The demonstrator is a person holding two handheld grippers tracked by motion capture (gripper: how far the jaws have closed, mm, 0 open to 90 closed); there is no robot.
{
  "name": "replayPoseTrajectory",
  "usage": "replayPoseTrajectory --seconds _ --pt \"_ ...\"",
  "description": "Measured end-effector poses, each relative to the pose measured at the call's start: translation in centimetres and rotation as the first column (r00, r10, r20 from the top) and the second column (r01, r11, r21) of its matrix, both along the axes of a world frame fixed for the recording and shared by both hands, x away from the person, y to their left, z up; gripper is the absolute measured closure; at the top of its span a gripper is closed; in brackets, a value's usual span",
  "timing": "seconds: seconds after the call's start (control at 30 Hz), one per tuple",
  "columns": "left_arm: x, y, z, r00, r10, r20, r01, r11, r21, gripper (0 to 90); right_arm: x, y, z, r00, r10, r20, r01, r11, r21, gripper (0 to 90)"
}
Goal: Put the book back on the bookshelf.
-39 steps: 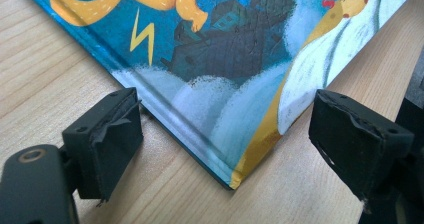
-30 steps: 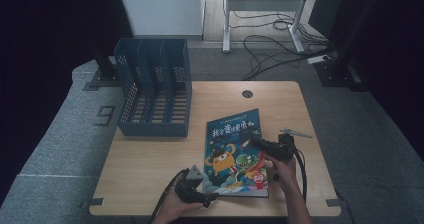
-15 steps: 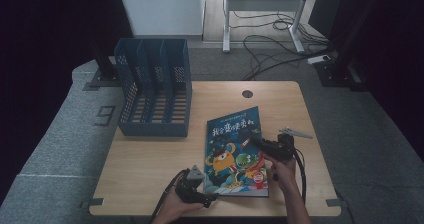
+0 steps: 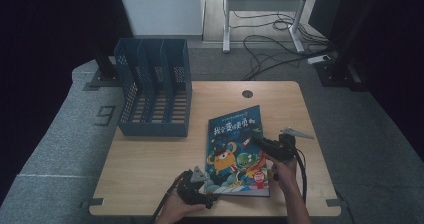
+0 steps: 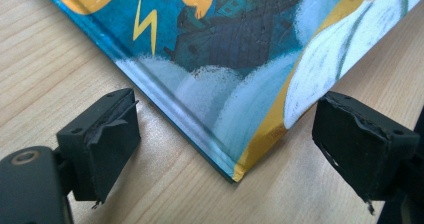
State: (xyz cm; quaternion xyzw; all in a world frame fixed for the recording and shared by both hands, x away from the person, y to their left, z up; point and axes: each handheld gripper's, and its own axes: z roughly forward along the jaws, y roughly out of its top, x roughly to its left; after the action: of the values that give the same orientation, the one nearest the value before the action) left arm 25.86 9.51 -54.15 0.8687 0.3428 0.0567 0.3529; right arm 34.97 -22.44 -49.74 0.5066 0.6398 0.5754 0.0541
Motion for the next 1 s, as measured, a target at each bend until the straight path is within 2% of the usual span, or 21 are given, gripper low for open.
replayPoseTrajectory --seconds 0.23,0.4,0.53,0.57,0.7,1.0 --pt "0.0 0.0 -0.1 0.9999 0.016 0.003 -0.016 0.9998 -0.009 11.4 -0.5 0.1 0.8 0.9991 -0.011 0.04 0.012 0.9997 -0.022 73.0" --pt "0.1 0.0 -0.1 0.9998 0.021 -0.003 -0.021 0.9996 -0.018 11.4 -1.2 0.5 1.8 0.9944 -0.005 0.105 0.009 0.999 -0.044 73.1" --pt "0.3 0.1 -0.1 0.9998 0.019 -0.004 -0.019 0.9996 -0.022 11.4 -1.9 0.9 2.6 0.9861 0.007 0.166 0.004 0.9979 -0.065 73.2" --pt "0.3 0.1 -0.1 0.9998 0.019 -0.004 -0.019 0.9996 -0.022 11.3 -1.9 0.9 2.6 0.9861 0.007 0.166 0.004 0.9979 -0.065 73.2" --pt "0.5 0.1 -0.1 0.9998 0.018 -0.008 -0.018 0.9996 -0.022 11.0 -2.5 1.2 3.3 0.9744 0.019 0.224 -0.002 0.9973 -0.073 73.3" --pt "0.7 0.0 0.0 0.9998 0.016 -0.011 -0.016 0.9996 -0.021 10.4 -3.2 1.7 4.0 0.9575 0.033 0.287 -0.009 0.9963 -0.086 73.6"
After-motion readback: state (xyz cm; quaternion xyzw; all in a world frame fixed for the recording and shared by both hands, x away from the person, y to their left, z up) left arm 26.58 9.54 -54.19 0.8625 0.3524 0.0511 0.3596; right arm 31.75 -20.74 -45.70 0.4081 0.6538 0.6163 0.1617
